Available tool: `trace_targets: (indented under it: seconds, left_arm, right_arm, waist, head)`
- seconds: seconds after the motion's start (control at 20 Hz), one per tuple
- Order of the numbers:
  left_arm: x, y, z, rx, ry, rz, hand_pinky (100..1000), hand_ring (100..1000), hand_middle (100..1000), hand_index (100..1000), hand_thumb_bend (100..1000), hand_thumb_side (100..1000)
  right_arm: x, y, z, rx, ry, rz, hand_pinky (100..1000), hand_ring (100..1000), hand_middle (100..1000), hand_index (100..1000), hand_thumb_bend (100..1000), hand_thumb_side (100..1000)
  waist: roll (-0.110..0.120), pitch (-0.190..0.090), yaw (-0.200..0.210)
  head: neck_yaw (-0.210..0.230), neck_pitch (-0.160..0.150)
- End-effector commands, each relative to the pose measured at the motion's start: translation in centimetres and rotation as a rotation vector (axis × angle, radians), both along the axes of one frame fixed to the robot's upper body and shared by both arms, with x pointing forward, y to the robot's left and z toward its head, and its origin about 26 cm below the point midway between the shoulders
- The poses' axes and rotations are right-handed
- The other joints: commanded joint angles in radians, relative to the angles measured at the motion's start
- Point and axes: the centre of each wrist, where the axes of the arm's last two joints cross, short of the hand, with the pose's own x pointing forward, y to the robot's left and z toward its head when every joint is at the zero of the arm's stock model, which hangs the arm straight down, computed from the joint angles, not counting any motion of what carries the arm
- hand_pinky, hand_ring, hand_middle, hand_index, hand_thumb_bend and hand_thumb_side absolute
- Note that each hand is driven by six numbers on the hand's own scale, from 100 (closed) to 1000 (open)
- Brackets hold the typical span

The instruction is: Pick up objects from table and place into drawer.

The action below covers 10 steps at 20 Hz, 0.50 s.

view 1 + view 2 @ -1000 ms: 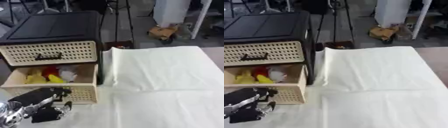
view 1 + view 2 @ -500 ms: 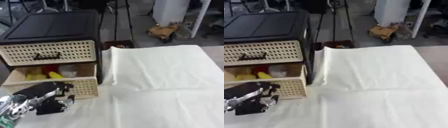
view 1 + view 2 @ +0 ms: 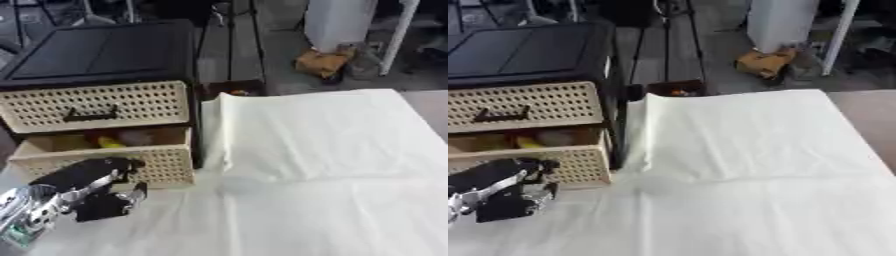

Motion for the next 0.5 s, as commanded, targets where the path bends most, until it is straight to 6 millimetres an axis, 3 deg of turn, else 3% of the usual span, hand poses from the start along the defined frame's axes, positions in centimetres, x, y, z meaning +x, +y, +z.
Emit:
trace_targets:
  seconds: [0.05, 0.5]
  left_arm:
    - [0.7, 1.3, 0.9, -0.003, -0.035, 0.049, 230, 410, 947, 1000, 100, 1000]
    - [2.6, 1.7, 0.8, -0.062, -0.024, 0.078, 237, 408, 931, 1000, 100, 1000]
  right_arm:
    - [-0.6, 0.1, 0.9, -0.018, -0.038, 0.000, 422, 497, 447, 623, 100, 867]
    - [-0.6, 0.2, 0.9, -0.016, -0.037, 0.006, 421, 496, 446, 623, 100, 866]
  waist:
    - [-0.001, -0.018, 0.000]
    - [0.004, -0.013, -0.012]
  head:
    - [0.005, -0.015]
    - [0.010, -0.020]
